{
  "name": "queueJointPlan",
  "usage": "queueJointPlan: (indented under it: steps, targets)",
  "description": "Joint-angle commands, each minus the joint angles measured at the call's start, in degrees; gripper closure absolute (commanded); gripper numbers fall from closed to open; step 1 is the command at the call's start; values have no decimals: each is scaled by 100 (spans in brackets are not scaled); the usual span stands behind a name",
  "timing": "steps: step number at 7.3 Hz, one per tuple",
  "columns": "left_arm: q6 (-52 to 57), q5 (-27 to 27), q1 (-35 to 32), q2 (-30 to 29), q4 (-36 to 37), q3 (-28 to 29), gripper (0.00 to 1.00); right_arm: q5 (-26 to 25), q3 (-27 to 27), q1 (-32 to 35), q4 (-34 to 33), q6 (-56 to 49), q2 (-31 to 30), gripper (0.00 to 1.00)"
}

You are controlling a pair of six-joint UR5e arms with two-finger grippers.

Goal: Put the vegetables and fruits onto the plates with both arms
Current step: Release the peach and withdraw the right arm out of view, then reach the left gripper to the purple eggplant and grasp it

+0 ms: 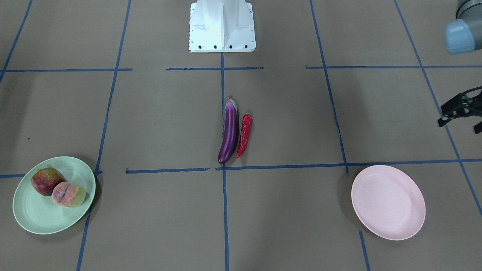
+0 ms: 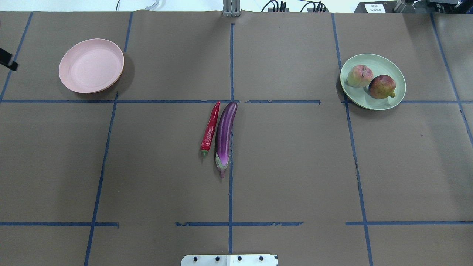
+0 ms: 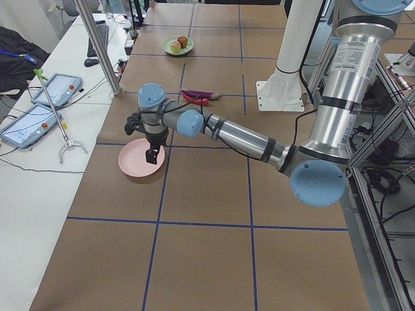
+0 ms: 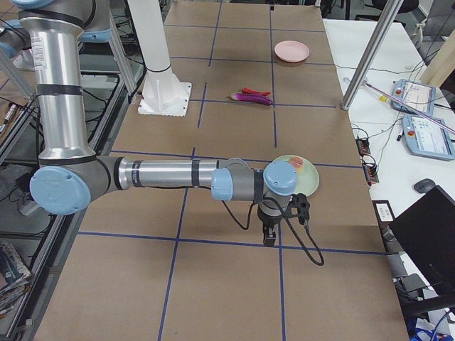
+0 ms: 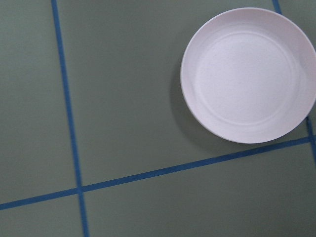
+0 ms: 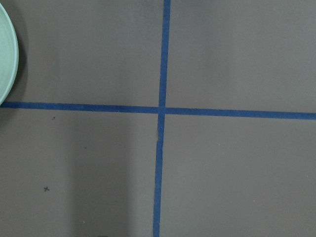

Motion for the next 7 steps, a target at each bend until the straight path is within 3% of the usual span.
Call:
queueJointPlan:
  steps: [1,2,5,7]
  targets:
    - [-1133,52,1294,-771,33,77,0,-38,168,5,24,29,-194,0]
    - [-1844,104,1701,-1167,51,139,0,-39,159,-4,32,28,-194,0]
    - [-4067,1577,3387,-2291,78,331,0,-39,150,-4,50,28,-194,0]
    - [-5029,2413,4057,-3310,69,1346,0,-39,150,-4,50,28,-194,0]
